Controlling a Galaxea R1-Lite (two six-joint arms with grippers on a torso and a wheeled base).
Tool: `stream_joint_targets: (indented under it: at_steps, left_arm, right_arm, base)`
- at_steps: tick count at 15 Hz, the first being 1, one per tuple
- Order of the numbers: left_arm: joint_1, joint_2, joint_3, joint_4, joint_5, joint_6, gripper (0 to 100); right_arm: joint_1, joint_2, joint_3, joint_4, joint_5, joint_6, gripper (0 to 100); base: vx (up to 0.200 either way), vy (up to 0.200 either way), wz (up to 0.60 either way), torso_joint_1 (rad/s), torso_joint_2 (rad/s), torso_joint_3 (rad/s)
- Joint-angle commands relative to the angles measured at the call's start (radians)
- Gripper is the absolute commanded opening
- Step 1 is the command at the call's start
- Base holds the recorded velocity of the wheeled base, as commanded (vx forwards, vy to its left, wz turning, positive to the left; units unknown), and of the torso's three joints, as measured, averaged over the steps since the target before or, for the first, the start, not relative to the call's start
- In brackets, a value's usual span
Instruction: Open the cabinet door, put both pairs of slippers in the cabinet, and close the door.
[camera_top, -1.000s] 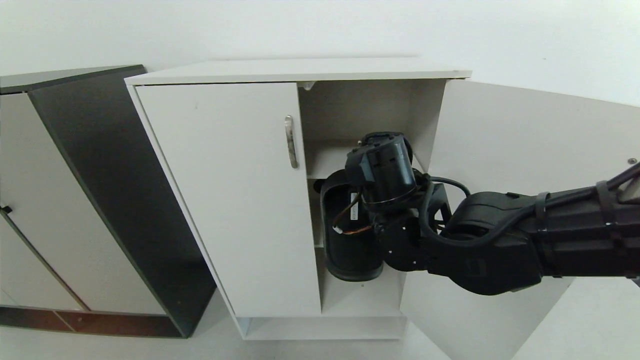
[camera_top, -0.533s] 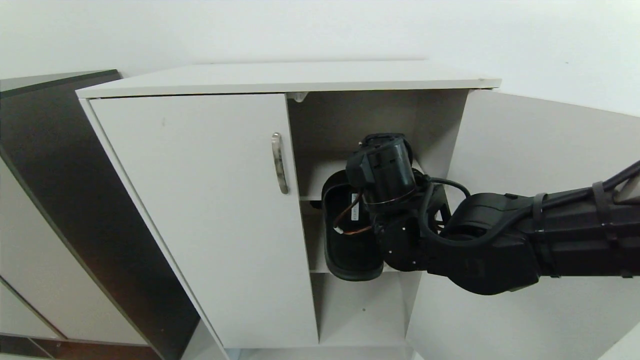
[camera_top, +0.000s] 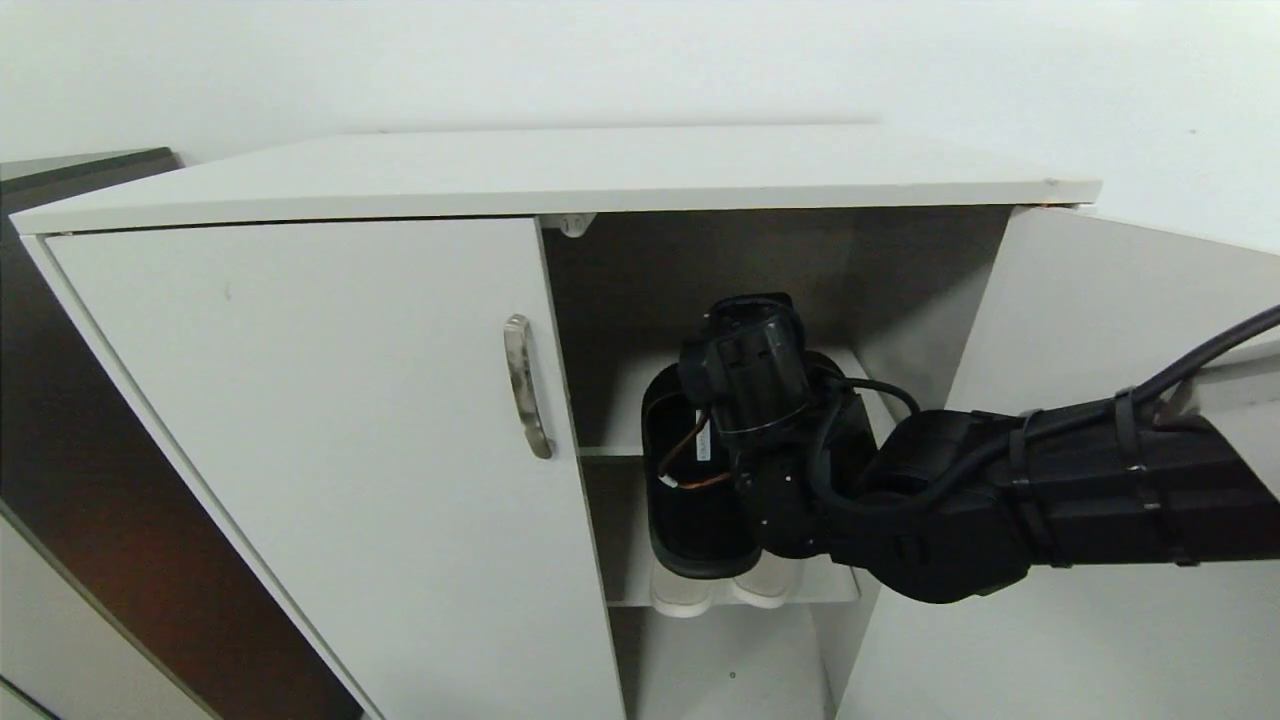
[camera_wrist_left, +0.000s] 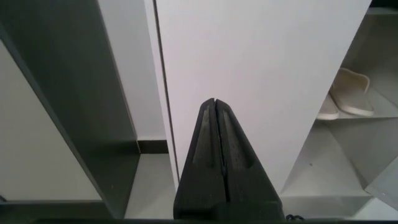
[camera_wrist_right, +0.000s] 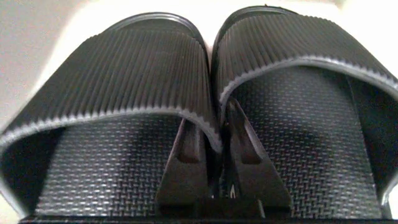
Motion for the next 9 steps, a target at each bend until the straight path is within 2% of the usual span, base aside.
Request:
stream_joint_targets:
  at_steps: [1,5,9]
  left_arm:
    - [0.001,0.001,0.0,0.0,0.001,0.0,0]
    - [0.001,0.001,0.0,0.0,0.001,0.0,0]
    - [0.001,0.001,0.0,0.0,0.001,0.0,0]
  right_arm:
    - [0.001,0.009,-0.004,-0.007,0.003,-0.008,0]
    - [-0.033,0.027,-0.078,0.002,0.069,-0.034,0]
    - [-0.087,0.083,-0.162,0.004,0.077,-0.069,0]
  base:
    - [0.0,0.0,0.0,0.0,0.0,0.0]
    - [0.0,0.0,0.0,0.0,0.0,0.0]
    - [0.0,0.0,0.0,0.0,0.0,0.0]
